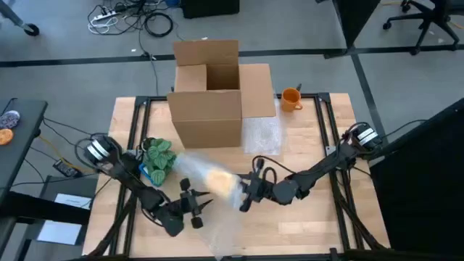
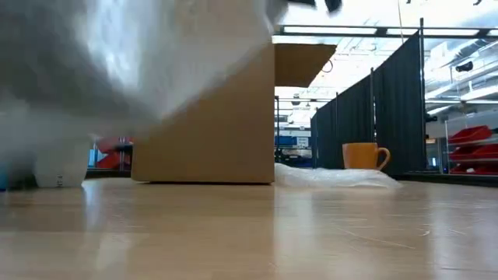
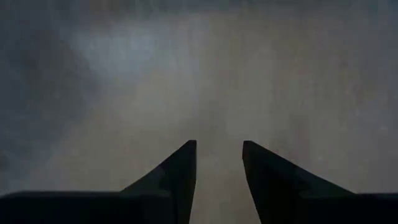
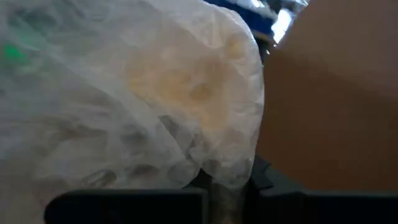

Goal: Wrap mug
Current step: Wrap the yellow mug with the bubble wrap

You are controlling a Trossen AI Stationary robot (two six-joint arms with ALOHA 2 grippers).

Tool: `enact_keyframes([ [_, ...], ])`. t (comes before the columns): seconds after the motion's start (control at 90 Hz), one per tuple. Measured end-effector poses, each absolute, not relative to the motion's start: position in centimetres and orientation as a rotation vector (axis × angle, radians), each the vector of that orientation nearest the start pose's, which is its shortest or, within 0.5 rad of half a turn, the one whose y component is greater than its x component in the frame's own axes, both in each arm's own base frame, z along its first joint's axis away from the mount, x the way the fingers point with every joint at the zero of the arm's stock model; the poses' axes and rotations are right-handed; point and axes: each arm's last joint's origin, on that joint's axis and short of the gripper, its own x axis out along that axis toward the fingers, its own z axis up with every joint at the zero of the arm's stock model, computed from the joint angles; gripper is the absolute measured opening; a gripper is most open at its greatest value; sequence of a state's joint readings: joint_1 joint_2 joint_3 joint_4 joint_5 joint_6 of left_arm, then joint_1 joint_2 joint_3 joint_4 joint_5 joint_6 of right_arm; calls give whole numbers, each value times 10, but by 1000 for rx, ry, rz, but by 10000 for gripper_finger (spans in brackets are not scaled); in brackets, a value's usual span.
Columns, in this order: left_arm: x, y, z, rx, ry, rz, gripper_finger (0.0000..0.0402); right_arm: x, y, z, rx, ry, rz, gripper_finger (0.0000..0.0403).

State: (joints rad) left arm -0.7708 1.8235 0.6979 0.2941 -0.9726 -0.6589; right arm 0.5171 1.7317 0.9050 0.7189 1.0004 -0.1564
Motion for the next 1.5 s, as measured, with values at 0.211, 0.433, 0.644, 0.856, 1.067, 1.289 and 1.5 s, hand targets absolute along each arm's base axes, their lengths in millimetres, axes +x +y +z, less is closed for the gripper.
enact_keyframes([
  [0.211,261,-194,90,-48,568,276,117,293,131,159,-226,244,-499,0],
  [0.433,269,-192,94,-24,583,263,117,287,125,144,-506,400,-438,1],
  [0.644,267,-189,92,-53,608,293,117,286,122,138,-761,506,-341,1],
  [0.856,266,-189,91,-89,645,282,117,289,117,137,-927,548,-264,2],
  [1.067,260,-190,107,-184,762,138,117,307,121,120,-1146,623,-235,8],
  [1.289,244,-192,167,-374,805,-127,117,342,142,104,-1412,673,-224,14],
  [1.5,233,-194,238,-243,503,-214,117,355,158,111,-1597,607,-163,13],
])
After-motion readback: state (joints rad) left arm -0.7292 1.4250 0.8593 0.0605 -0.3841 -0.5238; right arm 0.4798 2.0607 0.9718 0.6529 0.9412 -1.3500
